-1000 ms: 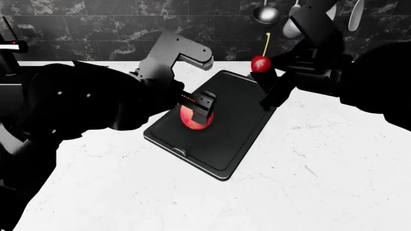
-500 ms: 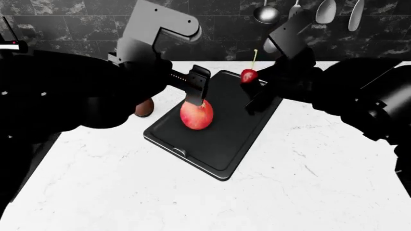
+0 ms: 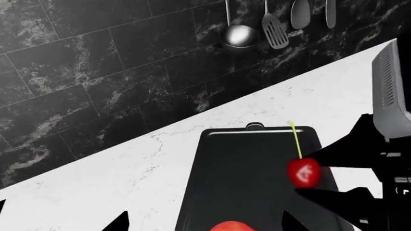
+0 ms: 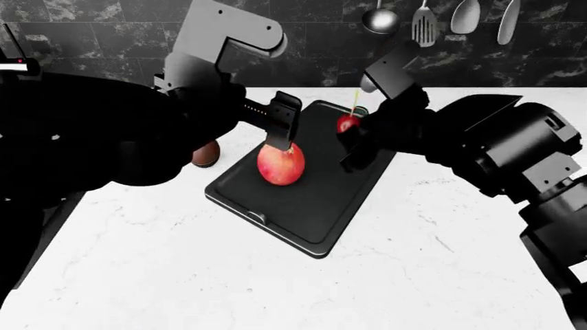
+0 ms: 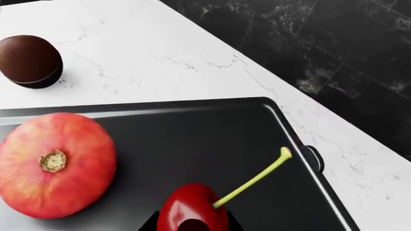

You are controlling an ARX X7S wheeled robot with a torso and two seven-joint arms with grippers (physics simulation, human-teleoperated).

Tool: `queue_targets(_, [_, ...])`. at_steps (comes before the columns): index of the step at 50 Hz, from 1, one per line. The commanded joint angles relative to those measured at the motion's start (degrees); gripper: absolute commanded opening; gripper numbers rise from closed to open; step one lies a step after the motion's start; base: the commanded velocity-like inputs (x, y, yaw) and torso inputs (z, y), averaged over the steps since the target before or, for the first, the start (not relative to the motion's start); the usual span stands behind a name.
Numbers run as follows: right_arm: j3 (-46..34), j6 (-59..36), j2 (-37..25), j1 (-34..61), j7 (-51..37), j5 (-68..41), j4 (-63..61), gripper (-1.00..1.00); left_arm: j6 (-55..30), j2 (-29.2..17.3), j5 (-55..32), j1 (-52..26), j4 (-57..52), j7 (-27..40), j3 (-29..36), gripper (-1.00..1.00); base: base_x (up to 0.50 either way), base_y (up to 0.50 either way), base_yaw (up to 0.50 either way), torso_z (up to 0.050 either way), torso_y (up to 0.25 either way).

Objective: Pick up the fruits and vegetables and place them in the sink. Turn on the sink faucet to wash them. Then turn the sink off and put them in the tray.

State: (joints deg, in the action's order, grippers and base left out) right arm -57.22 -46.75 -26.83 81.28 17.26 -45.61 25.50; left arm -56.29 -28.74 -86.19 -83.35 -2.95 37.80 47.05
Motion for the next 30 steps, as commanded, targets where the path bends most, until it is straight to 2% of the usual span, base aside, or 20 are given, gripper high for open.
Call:
queue_targets(1, [-1.77,1.79,2.99,0.71,3.04,2.42,6.34,-1.0,0.36,-0.11,0.02,0.11,0.18,-0.24,-0.08,1.0,0.0,0.0,0.0,0.0,0.0])
queue_targets(30, [-4.96,4.2,7.23,0.71,8.34,4.83,13.99,-1.0,0.8,-0.33,0.65,0.34,0.52,-0.89,0.41,1.0,0.0,0.0,0.0,0.0,0.0])
